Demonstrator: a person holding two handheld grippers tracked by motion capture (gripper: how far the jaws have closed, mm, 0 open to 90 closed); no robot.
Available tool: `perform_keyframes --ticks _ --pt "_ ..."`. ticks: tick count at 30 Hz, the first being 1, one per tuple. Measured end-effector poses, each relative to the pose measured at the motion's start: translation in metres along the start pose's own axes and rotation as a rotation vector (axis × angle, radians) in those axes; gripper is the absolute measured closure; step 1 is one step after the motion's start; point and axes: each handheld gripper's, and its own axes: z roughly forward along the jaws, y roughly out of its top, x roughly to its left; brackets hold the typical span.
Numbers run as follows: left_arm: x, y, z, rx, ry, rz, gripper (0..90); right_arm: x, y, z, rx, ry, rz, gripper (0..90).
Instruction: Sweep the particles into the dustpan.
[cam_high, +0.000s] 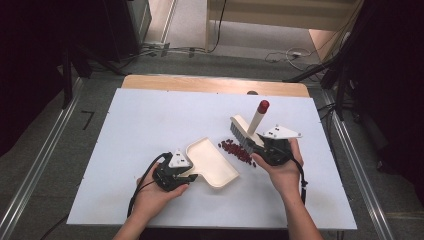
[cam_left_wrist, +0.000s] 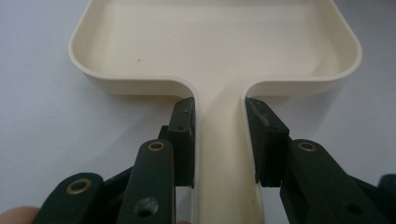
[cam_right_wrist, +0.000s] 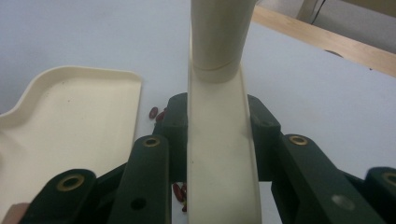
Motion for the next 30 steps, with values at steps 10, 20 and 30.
perform_keyframes --ticks 10,20,30 --pt "0.002 0.001 0.004 0.009 -0.017 0.016 65.9 0.015 -0.004 0.016 0.052 -0.038 -0.042 65.3" --pt "0.002 0.000 0.006 0.001 -0.020 0.015 65.8 0.034 -0.014 0.013 0.035 0.044 -0.071 65.3" --pt "0.002 0.000 0.005 0.003 -0.019 0.022 65.8 0.043 -0.010 -0.001 -0.028 0.111 -0.073 65.3"
